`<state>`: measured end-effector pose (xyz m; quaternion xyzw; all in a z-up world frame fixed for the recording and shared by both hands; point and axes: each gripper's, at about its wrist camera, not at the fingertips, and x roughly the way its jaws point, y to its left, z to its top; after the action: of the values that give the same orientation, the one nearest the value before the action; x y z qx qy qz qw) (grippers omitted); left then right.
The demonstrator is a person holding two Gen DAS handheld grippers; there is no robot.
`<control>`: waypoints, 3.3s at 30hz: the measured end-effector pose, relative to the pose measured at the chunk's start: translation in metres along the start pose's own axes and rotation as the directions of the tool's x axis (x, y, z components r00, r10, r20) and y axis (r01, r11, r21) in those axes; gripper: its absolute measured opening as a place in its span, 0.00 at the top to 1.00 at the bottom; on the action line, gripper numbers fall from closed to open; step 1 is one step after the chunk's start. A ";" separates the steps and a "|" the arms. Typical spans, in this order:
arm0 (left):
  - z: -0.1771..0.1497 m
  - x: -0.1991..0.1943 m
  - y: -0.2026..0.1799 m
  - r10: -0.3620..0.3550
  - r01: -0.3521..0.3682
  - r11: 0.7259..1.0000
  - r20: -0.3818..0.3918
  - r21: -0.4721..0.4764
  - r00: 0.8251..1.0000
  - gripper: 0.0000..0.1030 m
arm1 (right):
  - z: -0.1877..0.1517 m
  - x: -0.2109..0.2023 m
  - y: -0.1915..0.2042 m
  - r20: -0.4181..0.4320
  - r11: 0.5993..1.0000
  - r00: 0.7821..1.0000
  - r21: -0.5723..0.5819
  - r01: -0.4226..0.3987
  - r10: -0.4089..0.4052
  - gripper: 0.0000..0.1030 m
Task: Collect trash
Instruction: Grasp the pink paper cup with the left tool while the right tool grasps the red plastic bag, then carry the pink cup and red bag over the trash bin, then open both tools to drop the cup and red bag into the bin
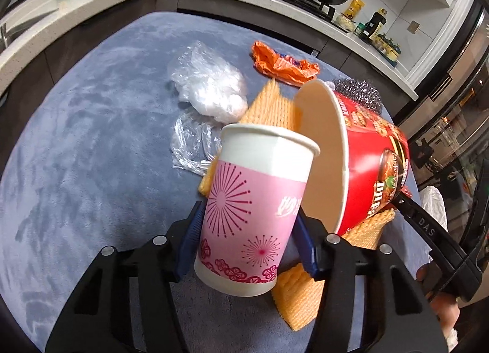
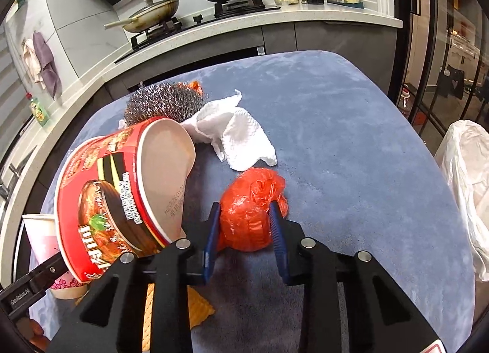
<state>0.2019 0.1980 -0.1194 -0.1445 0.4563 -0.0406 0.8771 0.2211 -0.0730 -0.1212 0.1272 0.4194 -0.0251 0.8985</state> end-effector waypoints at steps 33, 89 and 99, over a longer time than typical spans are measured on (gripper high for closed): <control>-0.003 -0.095 -0.207 -0.285 0.215 0.902 0.142 0.375 0.948 0.51 | 0.028 -0.180 -0.126 0.347 0.988 0.933 0.151 0.042 -0.093 0.73; -0.087 0.018 -0.448 -0.335 0.350 0.708 -0.144 0.613 0.931 0.37 | 0.000 -0.177 -0.343 0.236 0.858 0.891 0.446 0.254 -0.387 0.55; -0.076 0.010 -0.435 -0.342 0.344 0.732 -0.120 0.588 0.932 0.36 | 0.006 -0.186 -0.324 0.272 0.876 0.884 0.411 0.251 -0.381 0.53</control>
<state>0.1726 -0.2354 -0.0423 0.0591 0.3867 -0.3438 0.8537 0.0559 -0.3986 -0.0430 0.2138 0.2588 -0.2727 0.9016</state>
